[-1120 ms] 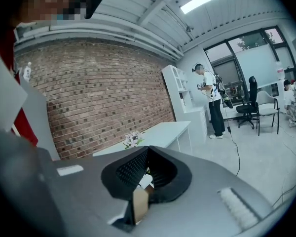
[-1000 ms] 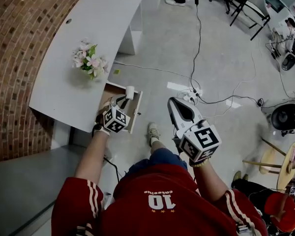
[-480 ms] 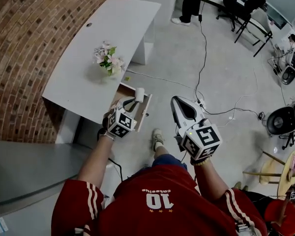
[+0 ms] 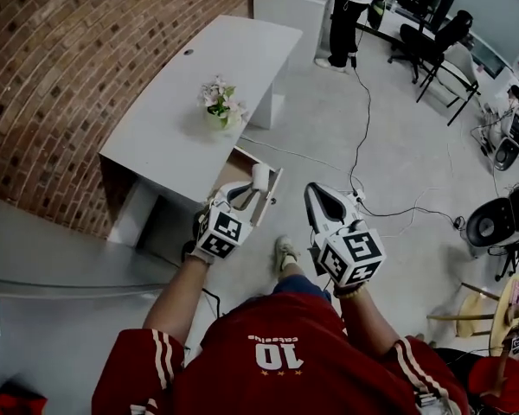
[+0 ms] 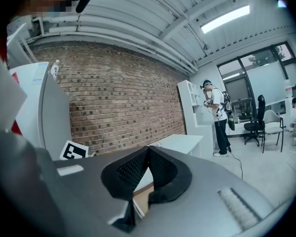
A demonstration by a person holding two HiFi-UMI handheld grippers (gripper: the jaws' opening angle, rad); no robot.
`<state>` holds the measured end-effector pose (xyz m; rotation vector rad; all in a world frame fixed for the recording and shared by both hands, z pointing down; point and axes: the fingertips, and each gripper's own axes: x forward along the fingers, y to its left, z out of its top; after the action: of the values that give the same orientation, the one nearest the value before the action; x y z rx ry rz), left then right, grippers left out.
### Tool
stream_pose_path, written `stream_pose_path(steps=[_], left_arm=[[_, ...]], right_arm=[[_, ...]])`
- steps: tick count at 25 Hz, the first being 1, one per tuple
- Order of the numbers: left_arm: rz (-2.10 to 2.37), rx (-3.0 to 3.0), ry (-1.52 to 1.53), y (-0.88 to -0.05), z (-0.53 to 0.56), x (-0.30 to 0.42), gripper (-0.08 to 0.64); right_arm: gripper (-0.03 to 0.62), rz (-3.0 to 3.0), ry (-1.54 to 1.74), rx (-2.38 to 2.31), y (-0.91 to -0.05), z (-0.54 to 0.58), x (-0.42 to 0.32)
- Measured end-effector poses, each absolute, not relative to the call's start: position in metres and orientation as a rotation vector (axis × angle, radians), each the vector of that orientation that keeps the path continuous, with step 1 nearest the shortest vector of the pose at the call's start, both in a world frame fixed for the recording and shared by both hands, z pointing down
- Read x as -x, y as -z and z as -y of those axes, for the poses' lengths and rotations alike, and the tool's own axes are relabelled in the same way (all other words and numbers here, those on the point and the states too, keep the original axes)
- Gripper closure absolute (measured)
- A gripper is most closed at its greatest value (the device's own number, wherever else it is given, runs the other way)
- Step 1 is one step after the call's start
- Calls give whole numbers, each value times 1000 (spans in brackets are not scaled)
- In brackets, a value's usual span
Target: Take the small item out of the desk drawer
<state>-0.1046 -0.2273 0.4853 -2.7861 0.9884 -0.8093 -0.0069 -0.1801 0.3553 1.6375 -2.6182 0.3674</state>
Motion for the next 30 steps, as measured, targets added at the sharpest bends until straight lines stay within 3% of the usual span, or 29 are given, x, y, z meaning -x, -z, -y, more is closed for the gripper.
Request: stream_pose_path(steps=[16, 30], left_arm=[[-1460, 2864, 97, -345, 152, 165, 489], [-1537, 2727, 92, -313, 124, 186, 488]], right_arm=[[592, 2645, -202, -1698, -317, 124, 27], [592, 2671, -172, -1663, -306, 99, 28]])
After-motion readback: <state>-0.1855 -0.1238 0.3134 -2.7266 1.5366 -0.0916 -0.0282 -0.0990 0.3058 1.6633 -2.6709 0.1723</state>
